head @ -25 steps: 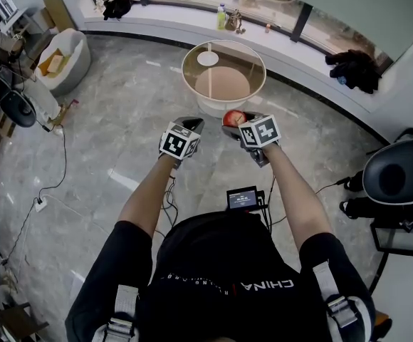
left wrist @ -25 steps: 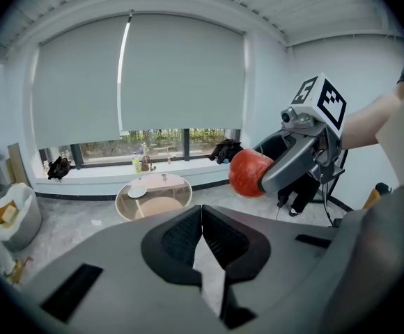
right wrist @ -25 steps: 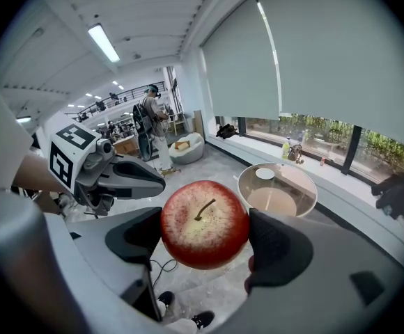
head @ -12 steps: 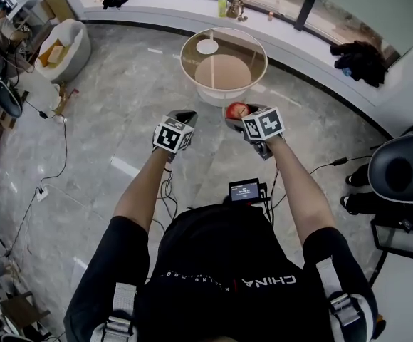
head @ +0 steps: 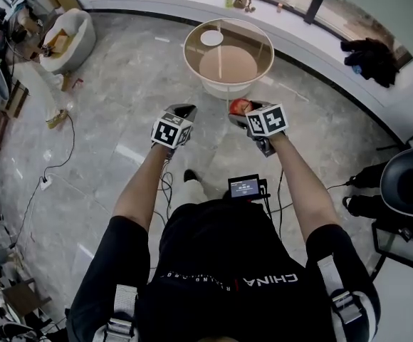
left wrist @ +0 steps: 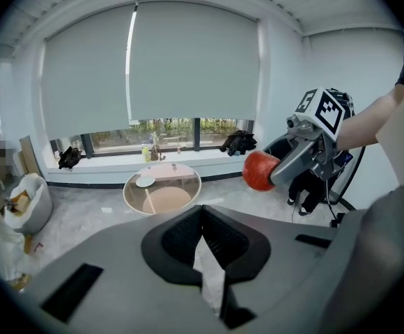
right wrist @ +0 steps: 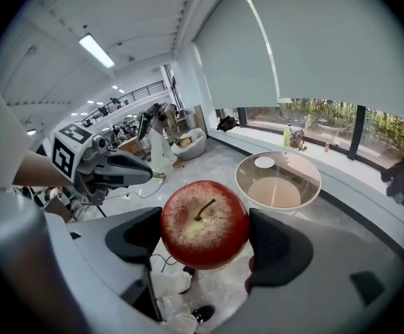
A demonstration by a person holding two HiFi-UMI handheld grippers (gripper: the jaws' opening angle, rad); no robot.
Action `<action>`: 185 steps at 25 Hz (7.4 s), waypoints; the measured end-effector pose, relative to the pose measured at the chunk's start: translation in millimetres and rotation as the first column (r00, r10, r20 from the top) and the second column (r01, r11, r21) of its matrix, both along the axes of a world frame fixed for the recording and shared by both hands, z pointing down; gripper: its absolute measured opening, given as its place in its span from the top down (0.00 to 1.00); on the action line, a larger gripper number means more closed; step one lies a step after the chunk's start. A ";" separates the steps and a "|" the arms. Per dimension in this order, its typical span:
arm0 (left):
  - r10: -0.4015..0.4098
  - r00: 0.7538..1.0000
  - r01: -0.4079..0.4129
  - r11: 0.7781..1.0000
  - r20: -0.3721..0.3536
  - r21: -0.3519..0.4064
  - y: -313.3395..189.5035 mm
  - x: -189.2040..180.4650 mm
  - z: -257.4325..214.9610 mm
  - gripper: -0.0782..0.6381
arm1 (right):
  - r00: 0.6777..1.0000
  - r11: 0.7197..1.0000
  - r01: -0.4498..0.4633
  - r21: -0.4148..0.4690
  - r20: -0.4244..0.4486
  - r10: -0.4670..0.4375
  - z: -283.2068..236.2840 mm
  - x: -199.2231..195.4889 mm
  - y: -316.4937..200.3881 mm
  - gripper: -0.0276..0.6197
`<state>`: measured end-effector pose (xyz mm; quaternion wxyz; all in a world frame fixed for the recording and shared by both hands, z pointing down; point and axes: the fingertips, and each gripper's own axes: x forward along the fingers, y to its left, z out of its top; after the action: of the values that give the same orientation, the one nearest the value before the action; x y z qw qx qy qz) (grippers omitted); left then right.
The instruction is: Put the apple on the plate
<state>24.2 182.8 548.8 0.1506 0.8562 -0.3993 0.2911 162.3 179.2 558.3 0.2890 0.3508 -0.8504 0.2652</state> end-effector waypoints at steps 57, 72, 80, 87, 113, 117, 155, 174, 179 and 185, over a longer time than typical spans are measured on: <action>0.194 0.981 -0.189 0.968 0.014 -0.168 -538.2 -83.4 77.0 0.87 | 0.991 0.986 -0.132 -0.103 -0.001 0.133 59.7 -115.5 -558.7 0.32; 0.176 0.983 -0.181 0.962 -0.044 -0.205 -602.8 -95.7 72.9 0.87 | 0.973 0.971 -0.229 -0.070 -0.028 0.228 52.7 -138.8 -598.9 0.32; 0.209 0.978 -0.204 0.950 -0.004 -0.235 -610.9 -100.1 82.2 0.87 | 0.968 0.966 -0.249 -0.075 -0.011 0.249 59.4 -131.2 -611.8 0.32; 0.195 0.981 -0.185 0.952 0.016 -0.244 -628.0 -88.5 86.2 0.87 | 0.970 0.965 -0.243 -0.096 -0.009 0.243 69.0 -112.0 -625.4 0.32; 0.164 0.986 -0.156 0.912 -0.011 -0.379 -876.1 -43.4 371.3 0.87 | 0.958 0.947 -0.267 -0.180 -0.158 0.240 391.3 -123.1 -876.9 0.32; 0.169 0.986 -0.159 0.898 -0.013 -0.410 -896.1 -48.8 417.2 0.87 | 0.959 0.963 -0.223 -0.153 -0.210 0.189 435.1 -137.5 -904.7 0.32; 0.211 0.976 -0.193 0.946 0.043 -0.261 -652.0 -49.6 111.5 0.87 | 0.957 0.942 -0.283 -0.180 0.018 0.291 80.7 -56.7 -664.0 0.91; 0.205 0.975 -0.220 0.954 -0.089 -0.204 -473.3 -143.4 66.0 0.87 | 0.939 0.939 -0.340 -0.048 -0.075 0.336 47.8 -152.7 -503.8 0.91; 0.214 0.973 -0.227 0.956 -0.087 -0.185 -420.1 -190.3 80.0 0.87 | 0.917 0.921 -0.390 -0.018 -0.100 0.386 47.1 -194.6 -447.8 0.91; 0.170 0.984 -0.178 0.966 -0.058 -0.188 -373.8 -206.1 107.3 0.87 | 0.907 0.933 -0.358 0.030 -0.225 0.355 56.5 -205.3 -372.5 0.91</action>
<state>-181.9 -190.9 656.1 0.2148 0.8753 -0.2894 0.3225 -43.0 -193.2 614.8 0.3330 0.5264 -0.7317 0.2768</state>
